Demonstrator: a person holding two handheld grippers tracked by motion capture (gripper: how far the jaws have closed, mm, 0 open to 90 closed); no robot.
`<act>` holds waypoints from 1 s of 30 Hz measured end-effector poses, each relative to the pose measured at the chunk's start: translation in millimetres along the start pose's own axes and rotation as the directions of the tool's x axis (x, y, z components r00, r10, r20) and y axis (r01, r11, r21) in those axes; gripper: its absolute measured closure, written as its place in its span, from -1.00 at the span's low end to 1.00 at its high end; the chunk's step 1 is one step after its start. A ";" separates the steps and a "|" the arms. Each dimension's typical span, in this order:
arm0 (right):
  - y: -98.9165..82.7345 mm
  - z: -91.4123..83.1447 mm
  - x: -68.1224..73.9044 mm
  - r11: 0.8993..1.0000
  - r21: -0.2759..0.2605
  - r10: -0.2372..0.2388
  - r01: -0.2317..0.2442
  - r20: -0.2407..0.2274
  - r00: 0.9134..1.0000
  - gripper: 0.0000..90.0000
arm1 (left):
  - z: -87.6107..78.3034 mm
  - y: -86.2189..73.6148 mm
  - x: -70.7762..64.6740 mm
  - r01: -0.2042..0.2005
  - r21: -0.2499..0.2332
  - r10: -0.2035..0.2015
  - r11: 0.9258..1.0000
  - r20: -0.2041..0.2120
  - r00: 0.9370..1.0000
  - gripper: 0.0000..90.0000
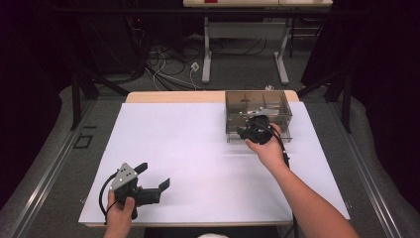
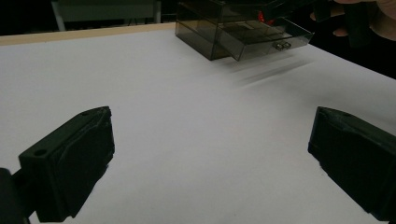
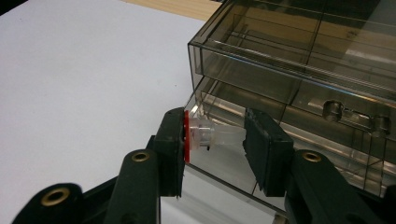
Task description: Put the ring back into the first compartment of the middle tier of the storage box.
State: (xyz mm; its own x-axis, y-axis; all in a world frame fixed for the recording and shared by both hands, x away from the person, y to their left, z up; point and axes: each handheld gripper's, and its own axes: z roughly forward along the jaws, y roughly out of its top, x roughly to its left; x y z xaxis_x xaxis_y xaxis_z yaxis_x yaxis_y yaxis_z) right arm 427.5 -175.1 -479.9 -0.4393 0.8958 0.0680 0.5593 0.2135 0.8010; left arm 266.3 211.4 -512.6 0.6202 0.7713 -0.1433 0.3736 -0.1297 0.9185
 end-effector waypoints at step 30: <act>-3.8 25.2 -10.3 0.998 0.028 0.048 -0.049 0.036 0.998 0.32 | 0.1 -0.1 0.3 0.005 0.001 -0.005 1.000 0.004 1.000 -0.99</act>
State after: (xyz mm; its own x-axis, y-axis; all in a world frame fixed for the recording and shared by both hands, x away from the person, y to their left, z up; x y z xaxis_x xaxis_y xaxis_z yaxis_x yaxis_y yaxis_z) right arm 447.7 -175.3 -498.7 -0.3862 0.9185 0.0849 0.5998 0.1801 0.7796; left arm 266.5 211.5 -512.7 0.6212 0.7694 -0.1490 0.3769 -0.1266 0.9175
